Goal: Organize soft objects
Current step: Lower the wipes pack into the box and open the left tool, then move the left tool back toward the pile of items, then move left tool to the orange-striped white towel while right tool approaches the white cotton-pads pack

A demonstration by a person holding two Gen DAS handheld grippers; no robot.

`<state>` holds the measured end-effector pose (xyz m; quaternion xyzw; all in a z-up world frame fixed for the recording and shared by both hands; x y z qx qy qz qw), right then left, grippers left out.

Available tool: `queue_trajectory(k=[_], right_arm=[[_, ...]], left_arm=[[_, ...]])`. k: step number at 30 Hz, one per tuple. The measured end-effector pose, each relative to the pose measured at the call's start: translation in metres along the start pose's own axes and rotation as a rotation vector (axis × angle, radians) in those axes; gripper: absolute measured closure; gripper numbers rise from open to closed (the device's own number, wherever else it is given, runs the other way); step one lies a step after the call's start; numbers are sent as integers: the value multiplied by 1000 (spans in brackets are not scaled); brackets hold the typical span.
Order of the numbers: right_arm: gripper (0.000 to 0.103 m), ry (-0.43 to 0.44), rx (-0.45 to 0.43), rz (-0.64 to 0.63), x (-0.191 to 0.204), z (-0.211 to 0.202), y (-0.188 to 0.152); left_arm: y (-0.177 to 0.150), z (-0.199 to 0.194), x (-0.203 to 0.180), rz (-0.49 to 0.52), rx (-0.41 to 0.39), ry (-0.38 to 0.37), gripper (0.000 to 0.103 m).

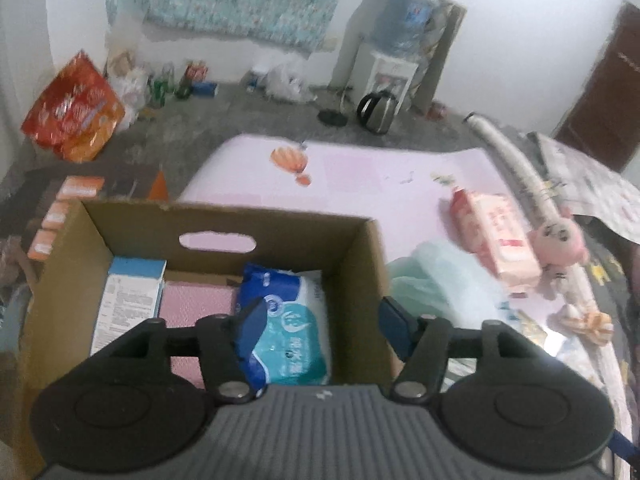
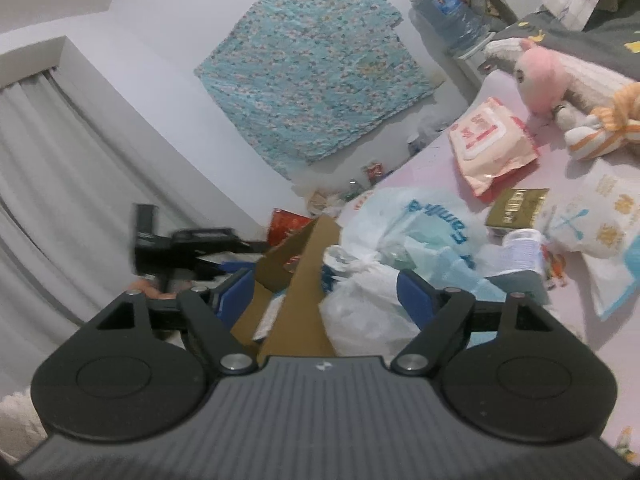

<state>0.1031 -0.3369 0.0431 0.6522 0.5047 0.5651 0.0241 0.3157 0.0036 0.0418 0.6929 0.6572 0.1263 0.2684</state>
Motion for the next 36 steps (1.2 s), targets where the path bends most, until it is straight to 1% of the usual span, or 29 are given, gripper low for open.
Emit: queue_trajectory(k=[1, 2, 7, 11, 14, 16, 17, 20, 23, 26, 29, 32, 36], right_arm=[[23, 0, 0, 0, 0, 0, 0], [23, -28, -3, -11, -4, -4, -4], [23, -83, -24, -5, -21, -19, -12], [23, -103, -55, 8, -34, -36, -15], [23, -104, -82, 22, -44, -51, -15], [23, -107, -98, 32, -51, -60, -15], [23, -108, -107, 37, -54, -65, -16], [23, -116, -132, 50, -64, -78, -18], [23, -146, -150, 48, -72, -87, -22], [23, -183, -161, 41, -81, -93, -24], [23, -206, -174, 40, -90, -96, -24], [23, -217, -188, 38, -96, -96, -21], [23, -272, -200, -10, -102, -90, -16]], left_arm=[[-2, -11, -5, 14, -19, 3, 35], [-4, -21, -10, 28, -36, 2, 32], [-13, -69, -44, 114, -115, -2, 27], [-27, -104, -76, 162, -161, -50, 20], [-43, -122, -104, 213, -182, -81, 18], [-52, -127, -123, 242, -185, -96, 14], [-56, -128, -132, 256, -178, -103, 12], [-67, -122, -164, 311, -135, -118, 12], [-78, -113, -193, 353, -106, -127, 12], [-82, -101, -221, 375, -65, -139, 12], [-83, -85, -252, 384, -19, -172, 12], [-77, -62, -286, 357, 42, -211, 12], [-63, -15, -332, 255, 150, -283, 12]])
Point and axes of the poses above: each gripper's, at about its wrist camera, not at the fingertips, and z roughly the way its jaws point, x to its left, y to its top, the point moved 3 cm from there along z, roughly the way its jaws point, and after that the axes turned 3 degrees about x, right-handed, at the moved point
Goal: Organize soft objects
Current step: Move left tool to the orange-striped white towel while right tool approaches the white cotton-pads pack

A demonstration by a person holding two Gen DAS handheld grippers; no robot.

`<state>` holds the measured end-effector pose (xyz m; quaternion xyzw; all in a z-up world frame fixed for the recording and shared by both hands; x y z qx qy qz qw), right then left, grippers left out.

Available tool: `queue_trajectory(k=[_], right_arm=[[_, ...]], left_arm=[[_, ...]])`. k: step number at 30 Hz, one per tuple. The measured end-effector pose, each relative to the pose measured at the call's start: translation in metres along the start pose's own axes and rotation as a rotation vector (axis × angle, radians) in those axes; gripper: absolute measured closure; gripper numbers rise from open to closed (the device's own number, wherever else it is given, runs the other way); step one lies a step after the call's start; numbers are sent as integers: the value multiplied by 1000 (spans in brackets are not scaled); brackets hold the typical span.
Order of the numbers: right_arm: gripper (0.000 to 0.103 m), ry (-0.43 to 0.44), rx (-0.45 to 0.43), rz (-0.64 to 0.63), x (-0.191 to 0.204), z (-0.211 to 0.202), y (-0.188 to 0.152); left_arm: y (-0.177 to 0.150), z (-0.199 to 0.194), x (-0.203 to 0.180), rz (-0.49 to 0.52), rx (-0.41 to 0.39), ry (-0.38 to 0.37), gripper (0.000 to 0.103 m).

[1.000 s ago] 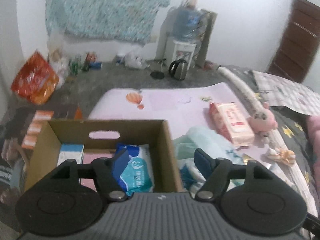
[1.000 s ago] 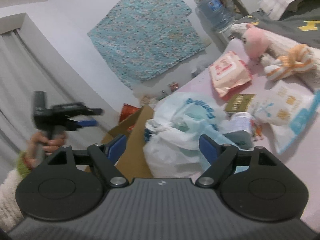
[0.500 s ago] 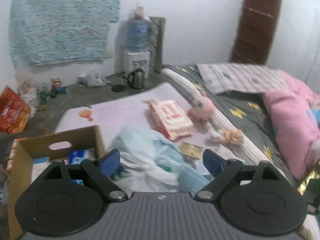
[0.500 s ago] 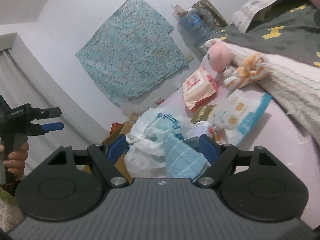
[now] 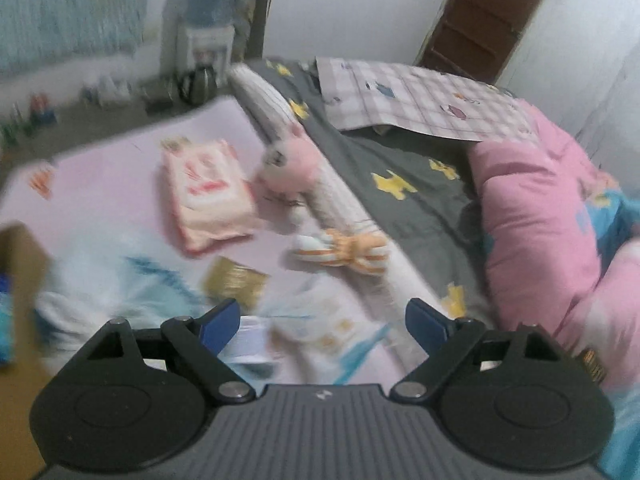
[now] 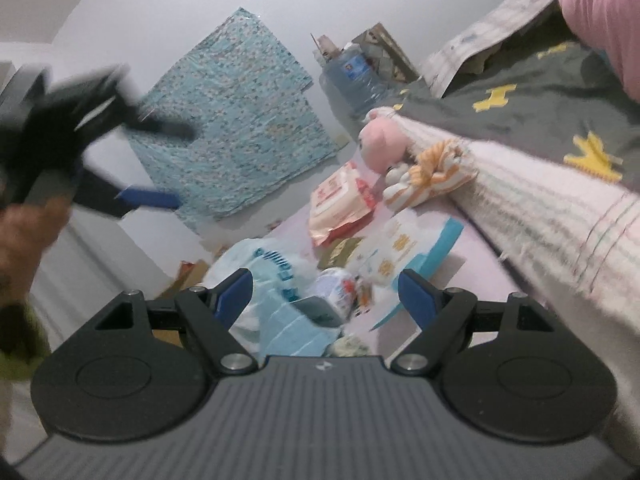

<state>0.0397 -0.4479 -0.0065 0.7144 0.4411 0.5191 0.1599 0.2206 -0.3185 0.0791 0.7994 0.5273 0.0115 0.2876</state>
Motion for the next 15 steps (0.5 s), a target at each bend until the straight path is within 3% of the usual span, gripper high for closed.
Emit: queue_trajectory(k=[4, 9, 15], right_arm=[[23, -26, 4, -1, -12, 9, 0], [23, -45, 11, 39, -33, 19, 2], [23, -62, 21, 61, -48, 29, 5]], left_arm=[[25, 64, -16, -113, 99, -56, 14], [41, 149, -15, -343, 258, -144, 29], [54, 208, -3, -529, 268, -162, 39]])
Point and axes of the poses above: each gripper's, at about its wrist camera, not at the fingertips, and z roughly the way its jaws point, x to its left, y to its top, the point moved 3 cm from there along z, roughly the way its jaws point, and after that the axes turned 3 degrees about x, right-handed, at the moved point
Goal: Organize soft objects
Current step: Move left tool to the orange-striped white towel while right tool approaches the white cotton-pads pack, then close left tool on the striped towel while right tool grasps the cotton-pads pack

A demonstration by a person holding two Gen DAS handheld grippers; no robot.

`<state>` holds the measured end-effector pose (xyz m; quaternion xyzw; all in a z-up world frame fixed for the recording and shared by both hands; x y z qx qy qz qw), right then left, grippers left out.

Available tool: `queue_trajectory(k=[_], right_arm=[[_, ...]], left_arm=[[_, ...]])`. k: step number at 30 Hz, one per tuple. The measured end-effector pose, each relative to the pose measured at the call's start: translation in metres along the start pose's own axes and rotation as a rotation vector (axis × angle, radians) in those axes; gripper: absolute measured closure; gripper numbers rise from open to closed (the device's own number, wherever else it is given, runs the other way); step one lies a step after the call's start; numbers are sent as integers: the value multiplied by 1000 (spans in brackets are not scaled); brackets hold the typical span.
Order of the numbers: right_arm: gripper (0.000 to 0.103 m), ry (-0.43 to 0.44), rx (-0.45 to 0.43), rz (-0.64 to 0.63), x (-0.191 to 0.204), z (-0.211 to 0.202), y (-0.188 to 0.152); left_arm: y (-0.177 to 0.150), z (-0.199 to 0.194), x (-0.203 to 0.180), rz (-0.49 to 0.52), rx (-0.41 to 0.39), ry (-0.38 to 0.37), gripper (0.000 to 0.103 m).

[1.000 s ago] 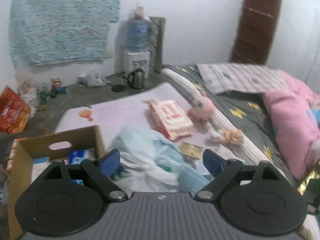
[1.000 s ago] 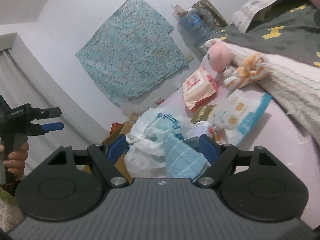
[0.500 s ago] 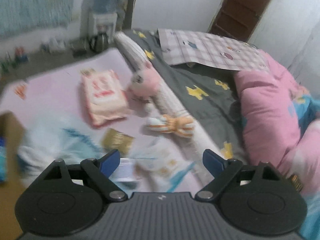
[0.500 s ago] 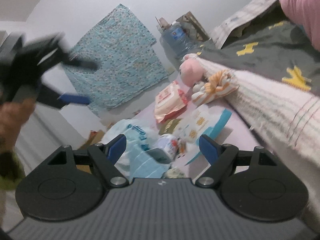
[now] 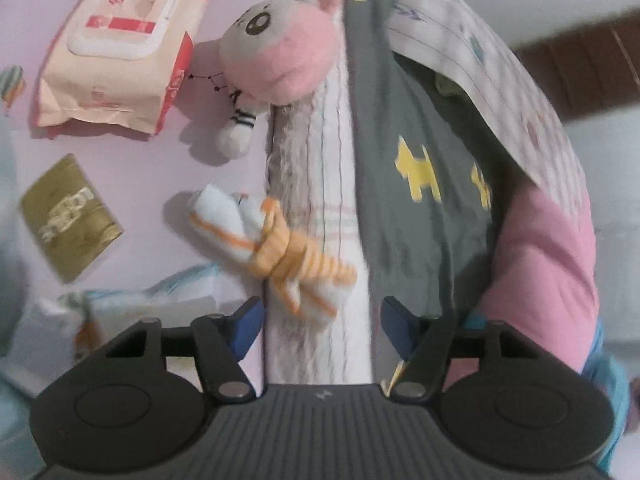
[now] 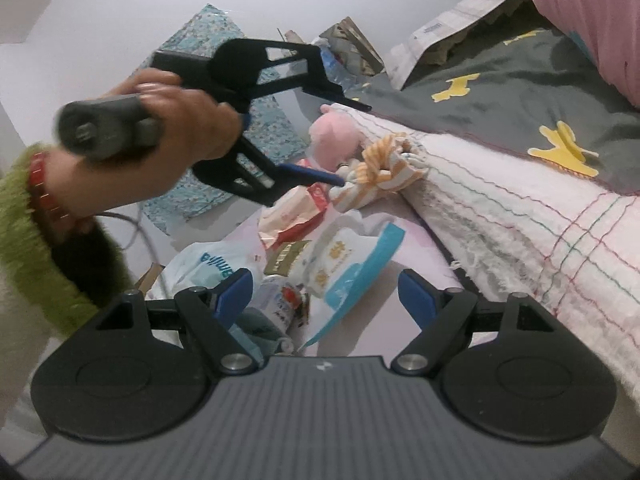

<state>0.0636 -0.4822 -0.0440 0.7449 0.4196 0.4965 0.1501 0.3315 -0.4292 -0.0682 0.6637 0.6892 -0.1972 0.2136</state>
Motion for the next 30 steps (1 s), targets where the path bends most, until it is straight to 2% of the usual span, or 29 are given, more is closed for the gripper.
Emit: queue_trajectory(k=[6, 14, 22, 27, 30], right_arm=[[23, -16, 0, 27, -12, 3, 2], [23, -15, 1, 36, -19, 3, 1], [23, -18, -14, 23, -14, -3, 4], [23, 23, -19, 40, -13, 7, 14], [23, 9, -27, -3, -5, 14, 23]], left_arm=[[21, 32, 6, -97, 25, 28, 42], [26, 40, 13, -148, -9, 69, 47], [17, 32, 5, -58, -63, 132, 59], [10, 8, -2, -9, -97, 92, 60], [4, -15, -7, 30, -114, 59, 60]])
Point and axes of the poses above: each gripper's, at about its wrist camera, not at the fingertips, and z roughly the way its jaws point, x to its left, y to its top, the point moved 3 cm from there along z, roughly the way its jaws point, and after that the axes turned 3 degrees about x, right-handed, at the moved point
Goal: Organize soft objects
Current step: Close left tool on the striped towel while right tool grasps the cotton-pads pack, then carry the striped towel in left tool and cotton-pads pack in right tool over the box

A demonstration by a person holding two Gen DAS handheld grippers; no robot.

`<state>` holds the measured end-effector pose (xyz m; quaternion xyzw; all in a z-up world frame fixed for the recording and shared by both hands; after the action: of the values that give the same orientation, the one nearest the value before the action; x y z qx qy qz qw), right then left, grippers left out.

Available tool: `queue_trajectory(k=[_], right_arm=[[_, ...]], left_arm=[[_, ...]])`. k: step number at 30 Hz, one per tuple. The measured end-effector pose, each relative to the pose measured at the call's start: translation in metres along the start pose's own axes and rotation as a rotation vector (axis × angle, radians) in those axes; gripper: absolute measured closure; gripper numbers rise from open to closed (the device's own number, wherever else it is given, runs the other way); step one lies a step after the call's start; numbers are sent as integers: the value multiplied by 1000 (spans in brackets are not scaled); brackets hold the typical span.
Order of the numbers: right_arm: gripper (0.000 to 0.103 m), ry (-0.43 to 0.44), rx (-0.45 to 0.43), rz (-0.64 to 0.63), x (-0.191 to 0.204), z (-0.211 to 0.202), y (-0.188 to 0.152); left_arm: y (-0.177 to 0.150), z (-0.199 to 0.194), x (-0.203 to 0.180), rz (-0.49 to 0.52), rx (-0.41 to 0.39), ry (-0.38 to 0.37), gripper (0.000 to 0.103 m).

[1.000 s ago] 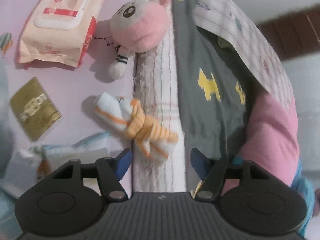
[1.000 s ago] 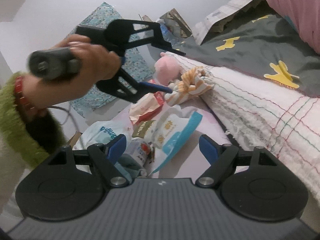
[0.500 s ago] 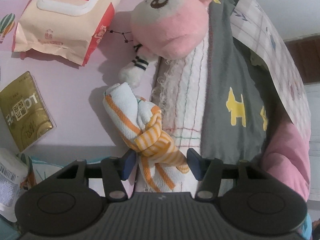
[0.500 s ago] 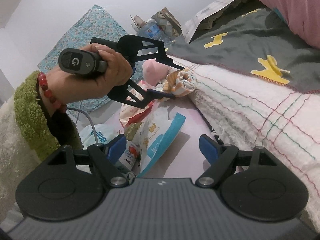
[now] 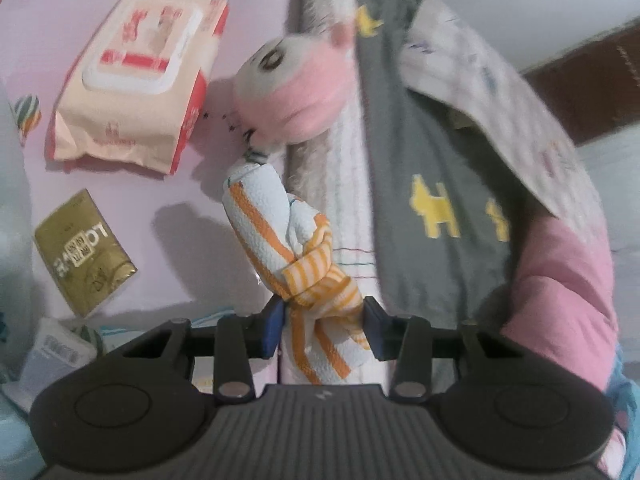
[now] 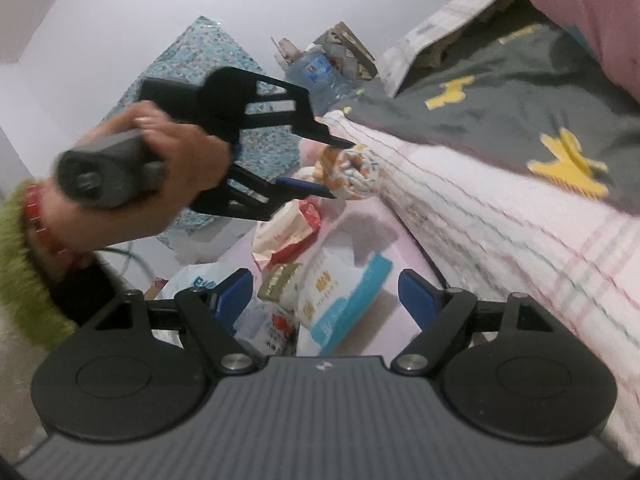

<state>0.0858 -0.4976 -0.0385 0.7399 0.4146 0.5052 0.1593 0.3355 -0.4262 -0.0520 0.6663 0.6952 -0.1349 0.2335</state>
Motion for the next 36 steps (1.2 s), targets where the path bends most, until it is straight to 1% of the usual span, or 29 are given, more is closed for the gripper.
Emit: queue_trajectory(k=[4, 6, 7, 8, 9, 11, 15, 16, 18, 20, 22, 24, 25, 26, 27, 28, 29, 32, 36], right_arm=[[23, -24, -6, -114, 22, 0, 14], [23, -26, 12, -179, 34, 1, 19], [20, -26, 33, -215, 41, 2, 22], [16, -26, 67, -261, 49, 7, 24], [15, -29, 92, -300, 56, 12, 25], [15, -28, 136, -359, 67, 26, 27], [15, -30, 273, -421, 81, 67, 26], [16, -46, 314, -441, 83, 78, 25], [16, -105, 366, -486, 85, 95, 20], [17, -159, 414, -529, 86, 112, 18], [18, -208, 480, -545, 82, 129, 15], [26, -245, 528, -539, 78, 142, 11], [34, -262, 545, -535, 75, 145, 10], [34, -263, 543, -521, 73, 145, 10], [39, -264, 537, -504, 72, 143, 11], [48, -272, 532, -484, 71, 141, 13], [53, -270, 527, -452, 69, 139, 15], [59, -269, 509, -363, 62, 129, 21], [64, -288, 465, -292, 55, 108, 23]], left_arm=[[-7, -43, -2, 66, -30, -39, 60], [-11, -66, -1, 106, -51, -55, 60], [-13, -79, 1, 130, -66, -61, 60], [-16, -91, 4, 147, -80, -65, 60], [-19, -108, 10, 163, -98, -69, 60], [-23, -131, 20, 181, -129, -74, 60], [-34, -177, 52, 198, -183, -70, 60], [-37, -187, 60, 201, -195, -65, 60], [-44, -203, 81, 199, -212, -46, 60], [-51, -220, 105, 185, -219, -36, 60], [-57, -233, 128, 162, -232, -24, 60], [-63, -244, 151, 136, -252, -18, 60], [-66, -251, 162, 124, -261, -15, 60], [-69, -257, 173, 111, -271, -13, 60], [-71, -262, 183, 99, -279, -10, 60], [-73, -268, 193, 89, -285, -9, 60], [-76, -273, 203, 78, -290, -7, 60], [-82, -285, 231, 39, -300, -8, 60], [-92, -292, 258, 5, -289, -16, 60]])
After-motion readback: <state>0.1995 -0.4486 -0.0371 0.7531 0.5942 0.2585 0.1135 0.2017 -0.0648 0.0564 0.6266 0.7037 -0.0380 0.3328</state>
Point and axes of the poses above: each gripper's, at about its wrist camera, not at the fingertips, and z roughly the way its jaws point, x to its left, y to its top, the point moved 3 cm from there along z, roughly the way its jaws point, and after that the axes turned 3 degrees about x, right-handed, at the moved point
